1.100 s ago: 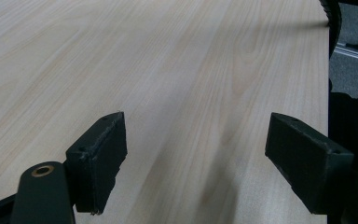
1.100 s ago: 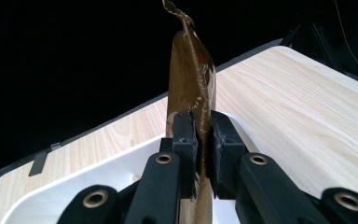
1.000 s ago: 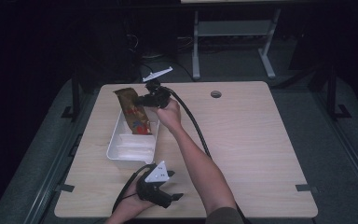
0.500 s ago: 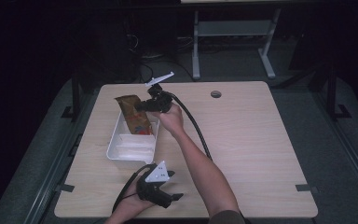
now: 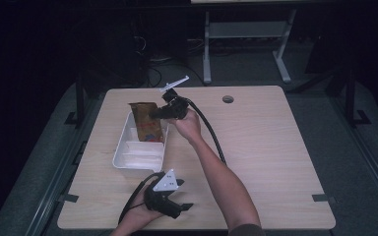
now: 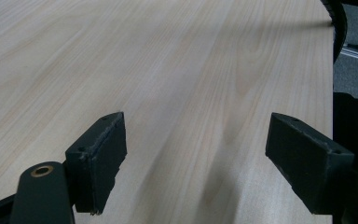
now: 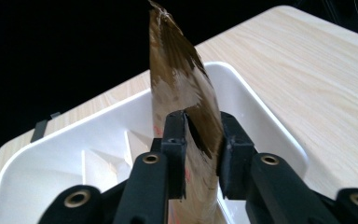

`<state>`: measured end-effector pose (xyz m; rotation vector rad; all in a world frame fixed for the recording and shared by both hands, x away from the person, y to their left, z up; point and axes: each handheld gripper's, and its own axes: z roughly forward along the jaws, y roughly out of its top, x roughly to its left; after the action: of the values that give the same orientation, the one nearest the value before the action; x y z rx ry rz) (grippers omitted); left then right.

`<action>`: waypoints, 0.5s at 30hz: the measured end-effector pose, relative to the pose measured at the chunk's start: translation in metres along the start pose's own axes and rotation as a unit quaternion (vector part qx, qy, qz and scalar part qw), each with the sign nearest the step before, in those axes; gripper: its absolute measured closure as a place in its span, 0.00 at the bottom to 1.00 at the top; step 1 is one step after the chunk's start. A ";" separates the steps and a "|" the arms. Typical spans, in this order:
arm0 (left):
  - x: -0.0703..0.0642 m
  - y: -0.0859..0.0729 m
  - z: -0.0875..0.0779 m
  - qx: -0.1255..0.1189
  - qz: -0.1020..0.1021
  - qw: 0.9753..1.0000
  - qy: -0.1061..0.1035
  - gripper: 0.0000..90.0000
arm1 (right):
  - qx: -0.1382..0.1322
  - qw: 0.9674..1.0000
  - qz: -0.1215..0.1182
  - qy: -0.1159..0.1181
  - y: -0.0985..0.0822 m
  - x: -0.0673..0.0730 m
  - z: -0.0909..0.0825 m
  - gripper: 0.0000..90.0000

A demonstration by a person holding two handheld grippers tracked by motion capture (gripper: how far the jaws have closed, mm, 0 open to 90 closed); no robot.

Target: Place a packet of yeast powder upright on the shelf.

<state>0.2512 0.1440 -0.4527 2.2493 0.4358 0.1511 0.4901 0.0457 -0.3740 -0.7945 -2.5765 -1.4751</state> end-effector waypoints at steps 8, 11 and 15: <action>0.000 0.000 0.001 0.003 0.002 1.000 -0.001 0.22 | -0.002 1.000 0.018 -0.001 -0.008 -0.005 -0.006 0.62; 0.000 0.000 0.001 0.003 0.002 1.000 -0.001 0.22 | -0.004 1.000 0.024 -0.004 -0.010 -0.007 -0.012 0.57; 0.000 0.000 0.001 0.000 -0.001 1.000 -0.003 0.22 | -0.006 1.000 0.030 -0.007 -0.014 -0.011 -0.020 0.52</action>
<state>0.2520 0.1432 -0.4529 2.2487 0.4345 0.1440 0.4890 0.0193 -0.3773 -0.8792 -2.5329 -1.4745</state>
